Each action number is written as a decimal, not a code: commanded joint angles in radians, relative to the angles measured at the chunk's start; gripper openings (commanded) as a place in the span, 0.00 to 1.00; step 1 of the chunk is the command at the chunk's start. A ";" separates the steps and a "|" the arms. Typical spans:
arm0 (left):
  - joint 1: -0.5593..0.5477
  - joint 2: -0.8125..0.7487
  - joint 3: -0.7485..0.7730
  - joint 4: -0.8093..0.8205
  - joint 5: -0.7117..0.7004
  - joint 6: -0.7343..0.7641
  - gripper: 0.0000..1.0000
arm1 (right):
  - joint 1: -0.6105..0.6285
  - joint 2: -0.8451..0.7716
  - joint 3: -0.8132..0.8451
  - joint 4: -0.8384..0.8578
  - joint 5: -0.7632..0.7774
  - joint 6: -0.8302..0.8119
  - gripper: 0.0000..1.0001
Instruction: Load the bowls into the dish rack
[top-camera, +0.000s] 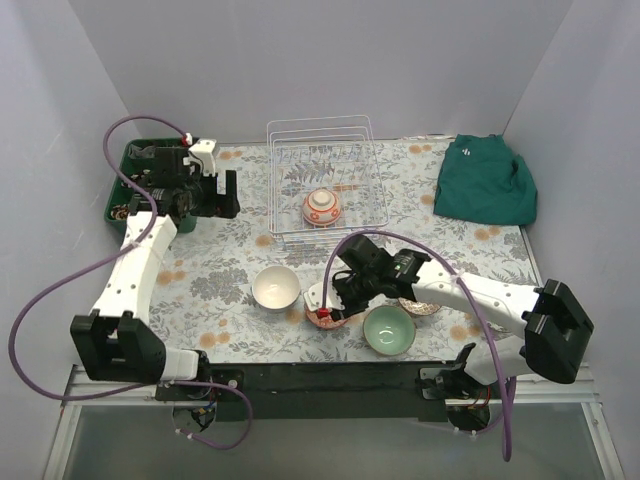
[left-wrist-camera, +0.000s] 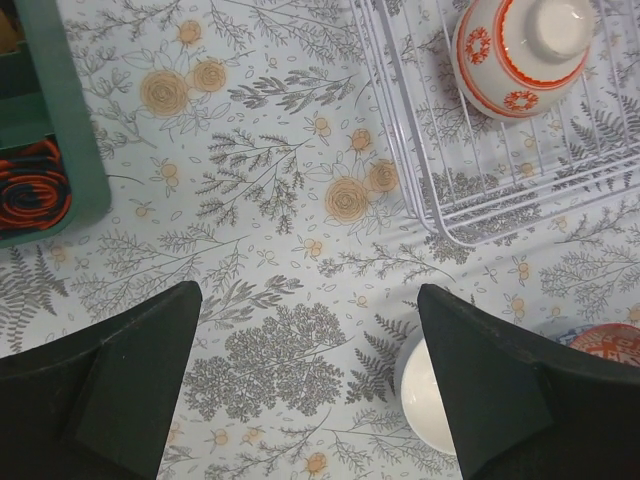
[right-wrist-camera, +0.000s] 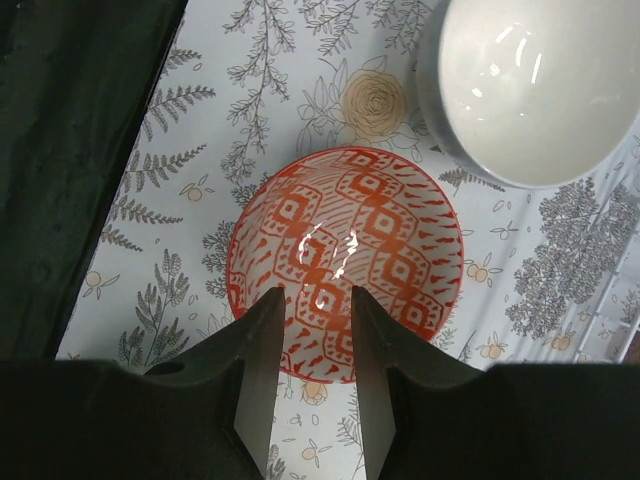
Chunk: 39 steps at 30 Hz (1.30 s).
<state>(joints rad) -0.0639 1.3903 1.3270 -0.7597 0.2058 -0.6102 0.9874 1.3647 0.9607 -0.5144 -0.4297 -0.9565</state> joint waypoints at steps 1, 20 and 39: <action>0.009 -0.132 -0.043 -0.007 -0.012 0.003 0.91 | 0.055 0.007 -0.014 -0.004 0.068 -0.022 0.41; 0.081 -0.235 -0.103 -0.007 0.032 -0.036 0.92 | 0.122 0.068 -0.050 0.036 0.143 0.035 0.40; 0.168 -0.270 -0.153 0.010 0.083 -0.066 0.91 | 0.152 0.037 -0.002 -0.006 0.140 0.105 0.41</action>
<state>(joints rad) 0.0853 1.1538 1.1824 -0.7689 0.2581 -0.6636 1.1347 1.4128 0.9234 -0.5209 -0.3012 -0.8696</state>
